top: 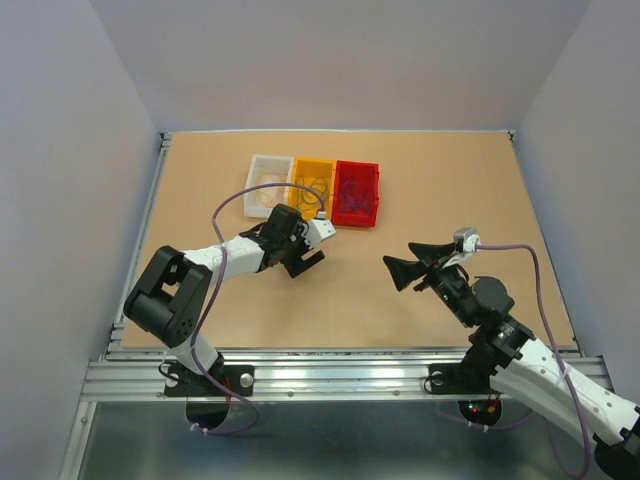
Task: Untangle the cables
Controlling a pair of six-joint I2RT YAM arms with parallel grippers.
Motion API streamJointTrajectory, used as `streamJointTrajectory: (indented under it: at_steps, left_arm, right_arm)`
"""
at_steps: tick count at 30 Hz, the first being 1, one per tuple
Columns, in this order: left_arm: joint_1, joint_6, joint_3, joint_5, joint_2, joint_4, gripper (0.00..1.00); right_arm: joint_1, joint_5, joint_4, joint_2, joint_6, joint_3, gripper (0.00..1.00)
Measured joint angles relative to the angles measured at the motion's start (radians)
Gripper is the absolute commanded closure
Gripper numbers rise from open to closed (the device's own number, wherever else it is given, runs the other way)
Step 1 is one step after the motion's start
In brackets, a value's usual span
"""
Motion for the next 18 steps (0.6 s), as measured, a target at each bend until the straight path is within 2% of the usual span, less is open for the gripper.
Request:
streamJointTrajectory:
  at_steps: [1, 5, 8, 9, 11, 12, 15, 16, 18]
  left_arm:
    - [0.000, 0.002, 0.004, 0.003, 0.016, -0.003, 0.02]
    - [0.000, 0.007, 0.031, 0.022, 0.038, -0.015, 0.14]
    - [0.000, 0.015, 0.055, 0.047, 0.063, -0.035, 0.31]
    - [0.000, 0.016, 0.068, 0.058, 0.076, -0.047, 0.45]
    - [0.000, 0.021, 0.080, 0.067, 0.087, -0.057, 0.60]
    - [0.000, 0.024, 0.083, 0.071, 0.089, -0.059, 0.75]
    - [0.000, 0.030, 0.084, 0.082, 0.101, -0.080, 0.96]
    - [0.000, 0.030, 0.084, 0.088, 0.102, -0.083, 1.00]
    - [0.000, 0.034, 0.085, 0.093, 0.102, -0.089, 1.00]
  right_arm:
    - [0.000, 0.000, 0.000, -0.003, 0.000, 0.000, 0.13]
    - [0.000, -0.001, 0.000, -0.014, 0.000, 0.000, 0.13]
    - [0.000, -0.001, 0.000, -0.019, 0.000, 0.000, 0.13]
    - [0.000, -0.001, 0.000, -0.019, 0.000, 0.000, 0.13]
    - [0.000, -0.001, 0.000, -0.019, 0.000, 0.000, 0.13]
    - [0.000, -0.001, 0.000, -0.019, 0.000, 0.000, 0.13]
    - [0.000, -0.001, -0.001, -0.024, 0.000, 0.000, 0.13]
    - [0.000, 0.000, 0.000, -0.026, 0.000, 0.000, 0.13]
    - [0.000, 0.000, -0.001, -0.029, 0.000, 0.000, 0.13]
